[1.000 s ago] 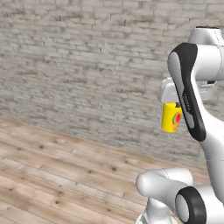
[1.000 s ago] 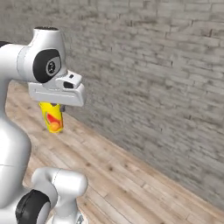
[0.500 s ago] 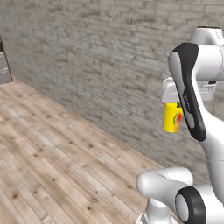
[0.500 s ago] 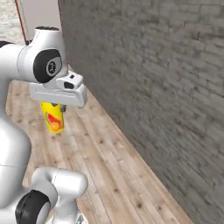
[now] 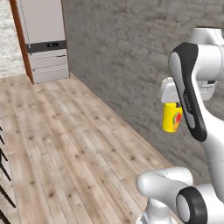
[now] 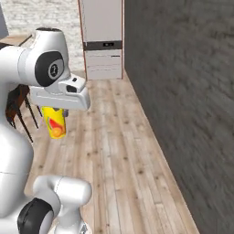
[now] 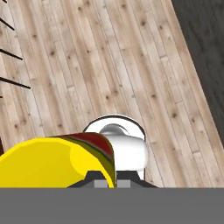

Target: There is a tray on the dining counter. Grab the cup, mug, and pitcher and place them on the tray. The pitcher may be placed next to the tray if it cannot fit the tray.

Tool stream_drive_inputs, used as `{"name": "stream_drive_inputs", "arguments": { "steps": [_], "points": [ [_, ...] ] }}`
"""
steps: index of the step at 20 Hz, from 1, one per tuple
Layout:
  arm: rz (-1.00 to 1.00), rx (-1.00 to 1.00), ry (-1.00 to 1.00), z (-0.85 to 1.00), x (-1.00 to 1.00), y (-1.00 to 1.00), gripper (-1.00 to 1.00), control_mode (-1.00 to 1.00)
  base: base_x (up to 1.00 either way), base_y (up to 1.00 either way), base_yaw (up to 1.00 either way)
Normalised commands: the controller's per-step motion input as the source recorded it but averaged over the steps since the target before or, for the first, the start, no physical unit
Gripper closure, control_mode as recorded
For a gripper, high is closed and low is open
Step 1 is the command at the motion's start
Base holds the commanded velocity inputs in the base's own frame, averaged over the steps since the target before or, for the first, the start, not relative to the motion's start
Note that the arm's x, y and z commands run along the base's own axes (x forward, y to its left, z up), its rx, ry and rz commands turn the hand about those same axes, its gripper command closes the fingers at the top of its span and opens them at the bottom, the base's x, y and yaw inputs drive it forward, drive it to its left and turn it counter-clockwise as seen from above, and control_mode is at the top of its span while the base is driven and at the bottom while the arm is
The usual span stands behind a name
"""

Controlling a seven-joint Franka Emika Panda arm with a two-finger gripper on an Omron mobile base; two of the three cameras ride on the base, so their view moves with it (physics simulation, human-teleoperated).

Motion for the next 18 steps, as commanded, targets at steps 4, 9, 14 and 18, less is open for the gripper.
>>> {"name": "stream_drive_inputs", "arguments": {
  "steps": [4,9,14,18],
  "points": [
    [0.0,0.0,0.0,0.0,0.0,0.0,1.0,1.0,1.0,0.0,0.28],
    [0.0,0.0,0.0,0.0,0.0,0.0,1.0,1.0,0.95,0.0,0.14],
    [0.0,0.0,0.0,0.0,0.0,0.0,1.0,1.0,0.89,0.04,0.04],
    [0.0,0.0,0.0,0.0,0.0,0.0,1.0,1.0,0.97,0.01,0.13]
  ]
}}
